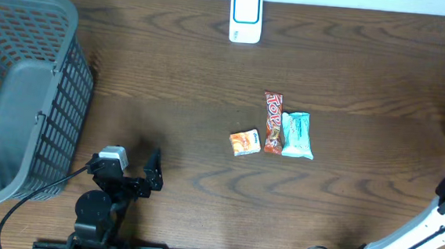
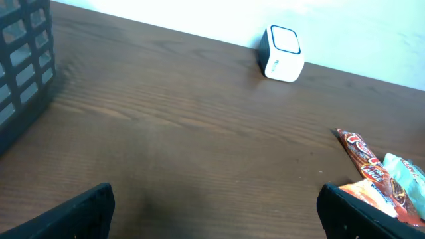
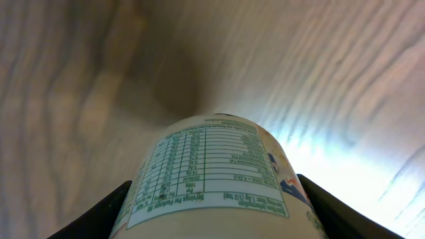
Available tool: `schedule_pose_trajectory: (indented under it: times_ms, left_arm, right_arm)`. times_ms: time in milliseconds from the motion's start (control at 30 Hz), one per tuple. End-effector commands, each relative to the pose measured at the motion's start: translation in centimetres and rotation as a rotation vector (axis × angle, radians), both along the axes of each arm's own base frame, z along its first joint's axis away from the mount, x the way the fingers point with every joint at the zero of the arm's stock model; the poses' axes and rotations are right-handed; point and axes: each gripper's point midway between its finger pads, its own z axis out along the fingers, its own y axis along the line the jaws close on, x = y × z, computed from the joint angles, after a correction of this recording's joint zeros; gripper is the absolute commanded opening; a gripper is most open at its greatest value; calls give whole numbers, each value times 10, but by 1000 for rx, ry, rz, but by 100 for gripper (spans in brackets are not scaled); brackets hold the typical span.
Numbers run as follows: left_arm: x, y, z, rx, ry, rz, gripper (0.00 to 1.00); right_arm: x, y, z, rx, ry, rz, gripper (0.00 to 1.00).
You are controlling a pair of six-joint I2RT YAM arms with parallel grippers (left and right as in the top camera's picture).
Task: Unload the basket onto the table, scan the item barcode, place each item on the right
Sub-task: 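Set the jar down at the right table edge and release, then move the right gripper back over the mint-green wipes pack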
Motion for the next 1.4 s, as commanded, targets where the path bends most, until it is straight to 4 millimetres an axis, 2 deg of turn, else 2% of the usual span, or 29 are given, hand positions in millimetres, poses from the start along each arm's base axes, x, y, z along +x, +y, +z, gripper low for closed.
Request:
schedule_pose_trajectory:
  times_ms: [0, 133, 367, 500, 567, 600, 700, 867, 1000, 1133, 1200, 1300, 1333, 1367]
  left_arm:
    - [-2, -1, -12, -8, 38, -7, 98]
    - [-2, -1, -12, -8, 38, -7, 98]
    - [-2, -1, -12, -8, 38, -7, 98]
    - [-2, -1, -12, -8, 38, -7, 98]
    - [-2, -1, -12, -8, 38, -7, 98]
    - [-2, -1, -12, -8, 38, -7, 98]
    - [-2, -1, -12, -8, 38, -7, 98]
    - [-2, -1, -12, -8, 38, -7, 98]
    - [-2, -1, -12, -8, 38, -8, 98]
    - [-2, -1, -12, -8, 38, -7, 98]
    - [-2, -1, -12, -8, 38, -7, 98]
    - [-2, -1, -12, -8, 38, -7, 98]
    - [-2, -1, -12, -8, 38, -7, 98]
    - [-2, -1, -12, -8, 38, -7, 98]
  right_arm:
    - [-5, 1, -18, 30, -1, 2, 45]
    - [-8, -2, -29, 26, -5, -6, 47]
    - [-11, -3, -29, 25, -1, -11, 50]
    - [-14, -4, -29, 26, 13, 9, 69]
    - [-15, -5, -28, 26, 15, 18, 84]
    - [-16, -5, -27, 25, 14, 16, 96]
    - [-16, -7, -17, 17, 6, 13, 99]
    - [-20, -17, 25, -60, -12, -13, 99]
    - [-24, -18, 70, -135, -60, -25, 99]
    - [-31, -11, 117, -192, -130, -36, 99]
    - [-36, 1, 142, -204, -173, -51, 99]
    - [-34, 33, 171, -162, -255, -7, 99]
    - [-30, 57, 184, -112, -306, 40, 99]
    - [-27, 71, 189, -87, -325, 67, 99]
